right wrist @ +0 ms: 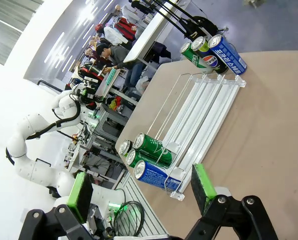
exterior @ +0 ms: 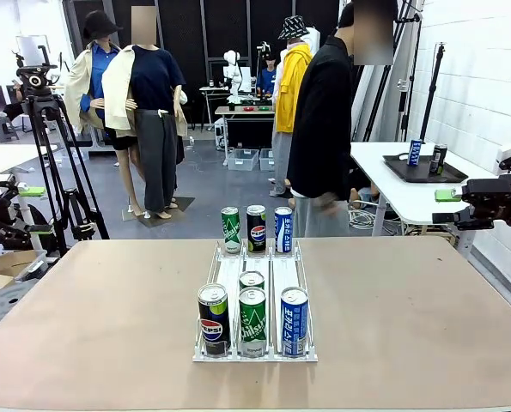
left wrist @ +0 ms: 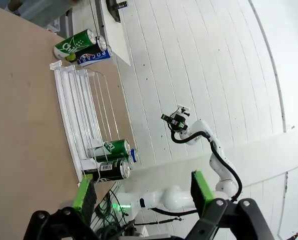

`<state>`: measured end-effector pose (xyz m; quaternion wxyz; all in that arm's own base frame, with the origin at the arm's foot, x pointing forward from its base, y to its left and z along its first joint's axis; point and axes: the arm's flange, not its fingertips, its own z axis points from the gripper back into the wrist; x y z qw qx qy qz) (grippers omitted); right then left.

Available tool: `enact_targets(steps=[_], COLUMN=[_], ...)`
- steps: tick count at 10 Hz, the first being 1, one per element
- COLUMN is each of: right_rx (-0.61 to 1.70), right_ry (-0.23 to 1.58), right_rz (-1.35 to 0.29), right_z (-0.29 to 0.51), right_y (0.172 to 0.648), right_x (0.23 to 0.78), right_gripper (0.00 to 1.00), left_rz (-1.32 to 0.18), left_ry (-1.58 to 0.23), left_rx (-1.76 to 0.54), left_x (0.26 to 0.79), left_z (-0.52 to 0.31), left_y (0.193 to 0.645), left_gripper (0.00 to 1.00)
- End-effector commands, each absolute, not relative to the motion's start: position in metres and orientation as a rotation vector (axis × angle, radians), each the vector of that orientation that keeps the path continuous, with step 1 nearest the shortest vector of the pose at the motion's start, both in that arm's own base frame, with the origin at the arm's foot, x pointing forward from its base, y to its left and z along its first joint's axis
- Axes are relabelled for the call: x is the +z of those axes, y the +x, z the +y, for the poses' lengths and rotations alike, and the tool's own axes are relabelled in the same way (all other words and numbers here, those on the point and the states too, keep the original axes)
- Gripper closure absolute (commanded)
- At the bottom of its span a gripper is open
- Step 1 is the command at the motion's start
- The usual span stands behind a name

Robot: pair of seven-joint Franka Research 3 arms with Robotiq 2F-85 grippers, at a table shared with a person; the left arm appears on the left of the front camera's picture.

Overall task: Retrieve and hand over the desired beverage to the person.
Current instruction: Place the picked can on the Handle tray extended by the person.

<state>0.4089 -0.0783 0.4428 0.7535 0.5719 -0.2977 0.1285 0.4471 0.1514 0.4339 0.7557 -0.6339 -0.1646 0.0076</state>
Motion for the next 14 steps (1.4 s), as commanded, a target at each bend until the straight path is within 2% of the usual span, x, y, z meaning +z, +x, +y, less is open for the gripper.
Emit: enact_targets(steps=[1, 14], right_rx=[0.282, 0.282], right_ry=[1.261, 1.261], right_rz=[-0.656, -0.656], right_z=[-0.077, -0.077], right_y=[0.4083, 0.4083], right_x=[0.4435, 0.4435], right_gripper=[0.0, 0.0], left_rz=[-0.368, -0.368], left_ry=[-1.379, -1.379], left_rx=[0.014, 0.014], left_x=[0.4328, 0.4328], left_z=[0.1525, 0.1525], left_y=[0.4451, 0.4451], left_gripper=[0.0, 0.0])
